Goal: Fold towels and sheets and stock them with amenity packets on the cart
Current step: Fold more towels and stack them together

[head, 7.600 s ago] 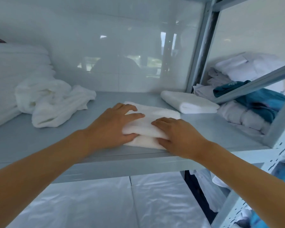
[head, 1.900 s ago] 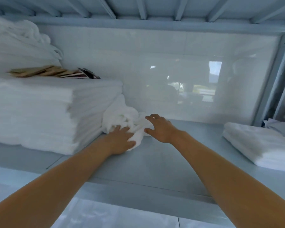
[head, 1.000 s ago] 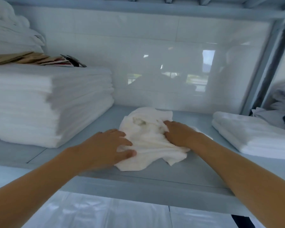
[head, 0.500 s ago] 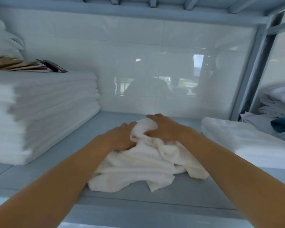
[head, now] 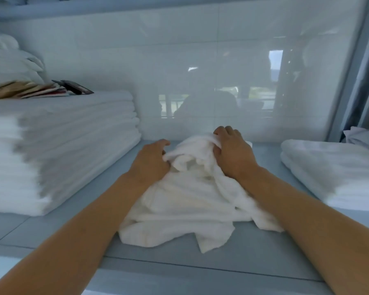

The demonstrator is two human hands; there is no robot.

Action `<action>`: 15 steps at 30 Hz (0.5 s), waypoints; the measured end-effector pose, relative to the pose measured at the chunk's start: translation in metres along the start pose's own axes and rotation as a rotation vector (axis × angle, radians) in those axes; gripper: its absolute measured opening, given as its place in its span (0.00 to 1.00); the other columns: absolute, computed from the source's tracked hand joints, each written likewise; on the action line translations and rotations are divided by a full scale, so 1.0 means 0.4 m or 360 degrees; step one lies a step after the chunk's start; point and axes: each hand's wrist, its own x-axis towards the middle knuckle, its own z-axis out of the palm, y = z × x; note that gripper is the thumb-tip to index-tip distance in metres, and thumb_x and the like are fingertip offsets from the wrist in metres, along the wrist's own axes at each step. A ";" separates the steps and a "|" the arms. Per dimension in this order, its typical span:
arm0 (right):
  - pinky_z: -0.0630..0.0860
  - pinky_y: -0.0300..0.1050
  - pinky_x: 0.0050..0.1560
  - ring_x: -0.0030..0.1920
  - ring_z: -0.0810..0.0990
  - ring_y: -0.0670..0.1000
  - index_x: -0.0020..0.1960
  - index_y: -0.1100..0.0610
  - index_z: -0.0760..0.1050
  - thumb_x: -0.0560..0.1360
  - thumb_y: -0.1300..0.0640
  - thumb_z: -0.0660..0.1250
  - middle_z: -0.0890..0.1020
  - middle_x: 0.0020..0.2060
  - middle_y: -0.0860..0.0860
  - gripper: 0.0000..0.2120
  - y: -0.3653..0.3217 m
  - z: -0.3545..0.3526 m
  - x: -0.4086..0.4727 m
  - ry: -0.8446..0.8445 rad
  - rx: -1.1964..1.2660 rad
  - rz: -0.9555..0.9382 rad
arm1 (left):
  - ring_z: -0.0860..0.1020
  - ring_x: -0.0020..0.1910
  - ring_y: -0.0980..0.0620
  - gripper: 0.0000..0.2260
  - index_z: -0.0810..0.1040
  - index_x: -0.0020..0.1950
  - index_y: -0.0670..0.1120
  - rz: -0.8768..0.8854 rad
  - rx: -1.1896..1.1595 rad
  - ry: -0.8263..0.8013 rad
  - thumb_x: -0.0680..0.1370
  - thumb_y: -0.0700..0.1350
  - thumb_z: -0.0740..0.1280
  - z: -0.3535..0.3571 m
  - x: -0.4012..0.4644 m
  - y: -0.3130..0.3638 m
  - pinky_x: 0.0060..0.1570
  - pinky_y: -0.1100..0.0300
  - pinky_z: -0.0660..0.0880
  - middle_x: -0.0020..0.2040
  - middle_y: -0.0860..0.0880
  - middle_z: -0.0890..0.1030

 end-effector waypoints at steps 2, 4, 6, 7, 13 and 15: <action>0.71 0.52 0.44 0.57 0.71 0.56 0.63 0.56 0.70 0.78 0.59 0.63 0.73 0.56 0.53 0.14 0.021 -0.037 0.011 0.0196 -0.0037 0.0053 | 0.81 0.51 0.46 0.20 0.81 0.64 0.49 0.0129 -0.0035 0.0342 0.73 0.37 0.71 -0.024 0.009 -0.014 0.52 0.61 0.72 0.51 0.48 0.83; 0.70 0.52 0.42 0.58 0.70 0.56 0.63 0.55 0.69 0.78 0.59 0.64 0.72 0.58 0.52 0.15 0.051 -0.075 0.021 0.0417 -0.0011 0.0148 | 0.77 0.45 0.48 0.19 0.83 0.59 0.47 0.0258 -0.0023 0.0633 0.73 0.31 0.67 -0.049 0.018 -0.028 0.51 0.56 0.75 0.49 0.47 0.81; 0.69 0.52 0.41 0.60 0.69 0.57 0.65 0.54 0.68 0.77 0.58 0.64 0.70 0.59 0.53 0.16 0.087 -0.105 0.030 0.0537 0.0010 0.0306 | 0.74 0.43 0.51 0.18 0.83 0.57 0.46 0.0280 0.0032 0.0767 0.73 0.30 0.66 -0.066 0.026 -0.043 0.47 0.52 0.77 0.47 0.47 0.79; 0.71 0.53 0.42 0.62 0.69 0.59 0.66 0.54 0.67 0.78 0.56 0.64 0.69 0.61 0.54 0.17 0.107 -0.112 0.033 0.0448 -0.0065 0.0410 | 0.74 0.43 0.50 0.16 0.83 0.57 0.46 0.0251 0.0060 0.0758 0.73 0.31 0.67 -0.066 0.027 -0.047 0.47 0.51 0.77 0.46 0.48 0.79; 0.64 0.64 0.71 0.74 0.65 0.62 0.77 0.52 0.64 0.78 0.33 0.61 0.64 0.74 0.58 0.34 0.156 -0.040 0.009 -0.0877 -0.0268 0.0724 | 0.77 0.50 0.56 0.13 0.82 0.60 0.52 0.0319 -0.0221 0.0112 0.77 0.51 0.73 0.013 -0.013 0.009 0.58 0.58 0.74 0.53 0.54 0.78; 0.63 0.65 0.72 0.74 0.65 0.61 0.79 0.50 0.62 0.76 0.31 0.61 0.64 0.76 0.56 0.38 0.160 -0.030 0.003 -0.0886 -0.0186 0.0675 | 0.75 0.56 0.61 0.19 0.80 0.64 0.59 0.0398 -0.0237 -0.0201 0.74 0.62 0.72 0.036 -0.028 0.034 0.61 0.61 0.71 0.58 0.60 0.76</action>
